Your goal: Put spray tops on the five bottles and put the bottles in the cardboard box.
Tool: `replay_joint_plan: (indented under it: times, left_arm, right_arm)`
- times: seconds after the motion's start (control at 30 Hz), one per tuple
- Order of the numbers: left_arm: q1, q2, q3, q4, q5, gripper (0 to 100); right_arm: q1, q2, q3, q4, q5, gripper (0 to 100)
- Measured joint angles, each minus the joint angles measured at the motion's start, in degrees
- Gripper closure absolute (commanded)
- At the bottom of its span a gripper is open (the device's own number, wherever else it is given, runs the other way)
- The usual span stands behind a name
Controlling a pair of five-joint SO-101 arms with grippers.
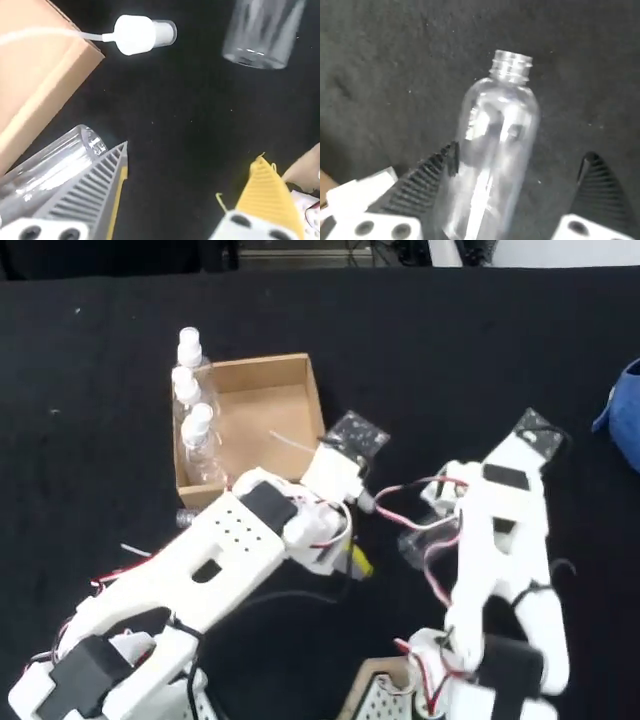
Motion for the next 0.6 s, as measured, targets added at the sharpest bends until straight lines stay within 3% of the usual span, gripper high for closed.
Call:
replay_joint_plan:
  times: [0.13,0.27,0.33,0.43,0.6]
  left_arm:
    - [0.0,0.0,0.0,0.0,0.0,76]
    - [0.0,0.0,0.4,0.0,0.0,76]
    - [-0.2,0.0,1.6,0.0,0.0,76]
    - [0.0,-0.1,2.3,0.0,0.0,76]
    - [0.0,-0.1,2.7,0.0,-0.1,76]
  right_arm:
    - [-1.6,6.2,0.1,-1.3,-0.2,69.7]
    - [-2.5,7.4,0.1,-1.5,0.2,94.8]
    - [-2.4,7.4,-0.2,-0.6,3.6,98.1]
    - [-0.1,7.4,-2.5,0.6,13.3,95.3]
    - [8.6,7.4,-6.8,2.1,36.3,95.3]
